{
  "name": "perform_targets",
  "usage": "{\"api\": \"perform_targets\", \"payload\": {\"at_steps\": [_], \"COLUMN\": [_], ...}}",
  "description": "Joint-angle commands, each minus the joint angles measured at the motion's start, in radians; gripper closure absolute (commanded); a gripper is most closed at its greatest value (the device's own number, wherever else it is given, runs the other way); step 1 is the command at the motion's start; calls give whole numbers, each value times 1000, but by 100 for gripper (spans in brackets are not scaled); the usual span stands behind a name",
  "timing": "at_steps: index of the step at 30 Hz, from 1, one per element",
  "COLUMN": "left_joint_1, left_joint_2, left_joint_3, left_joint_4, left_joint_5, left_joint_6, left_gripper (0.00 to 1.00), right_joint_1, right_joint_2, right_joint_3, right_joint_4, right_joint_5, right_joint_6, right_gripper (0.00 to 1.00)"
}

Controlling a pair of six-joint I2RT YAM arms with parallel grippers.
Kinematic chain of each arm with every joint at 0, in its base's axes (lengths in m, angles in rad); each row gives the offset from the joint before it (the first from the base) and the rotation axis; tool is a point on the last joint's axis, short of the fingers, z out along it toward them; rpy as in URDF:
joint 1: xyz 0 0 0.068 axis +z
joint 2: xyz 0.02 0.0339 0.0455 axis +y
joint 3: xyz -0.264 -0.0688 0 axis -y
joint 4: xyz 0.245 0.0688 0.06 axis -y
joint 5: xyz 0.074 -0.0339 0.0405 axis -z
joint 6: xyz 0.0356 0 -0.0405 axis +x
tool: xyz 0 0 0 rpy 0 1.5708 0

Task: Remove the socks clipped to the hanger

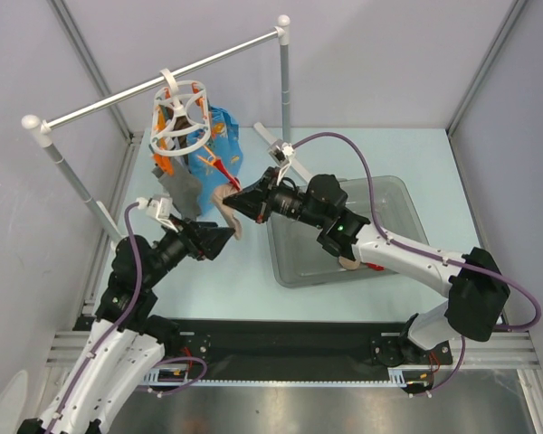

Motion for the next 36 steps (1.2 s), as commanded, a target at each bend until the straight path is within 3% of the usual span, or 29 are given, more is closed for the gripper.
{"api": "perform_targets", "payload": {"at_steps": [1,3,4,14,17,18,20,21,23,26,29,30,31,34,36], "left_joint_1": [-4,-4,-4,-47,-60,-63,-72,-73,-75,-75,-75,-75,-75,-75,-75], "left_joint_2": [-54,-65,-56,93,124,133,138,139,136,109,80,76,73,72,75], "left_joint_3": [40,36,36,50,73,74,86,89,91,79,73,73,74,77,76], "left_joint_4": [-15,13,24,132,158,168,157,146,102,74,57,54,51,36,25], "left_joint_5": [-42,-42,-38,-96,-91,-84,-73,-71,-70,-67,-67,-65,-65,-73,-84], "left_joint_6": [20,34,37,45,34,34,46,51,60,66,69,71,74,80,81], "left_gripper": [22,7,5,7,21,40,66,86,100,100,100,100,100,100,99], "right_joint_1": [-2,4,6,21,26,26,23,24,18,6,-3,-11,-14,-23,-20], "right_joint_2": [-41,-39,-39,-30,-15,-12,-2,-1,-1,-4,8,14,28,47,47], "right_joint_3": [10,10,12,18,17,20,24,27,53,102,162,181,197,247,244], "right_joint_4": [15,15,15,32,31,29,17,5,-55,-147,-212,-244,-259,-288,-269], "right_joint_5": [2,-1,1,-7,-8,-8,1,7,43,96,103,100,94,65,65], "right_joint_6": [-5,-4,-2,18,19,19,8,-1,-43,-102,-148,-174,-185,-202,-200], "right_gripper": [100,100,100,100,100,100,97,94,84,65,59,61,75,97,100]}}
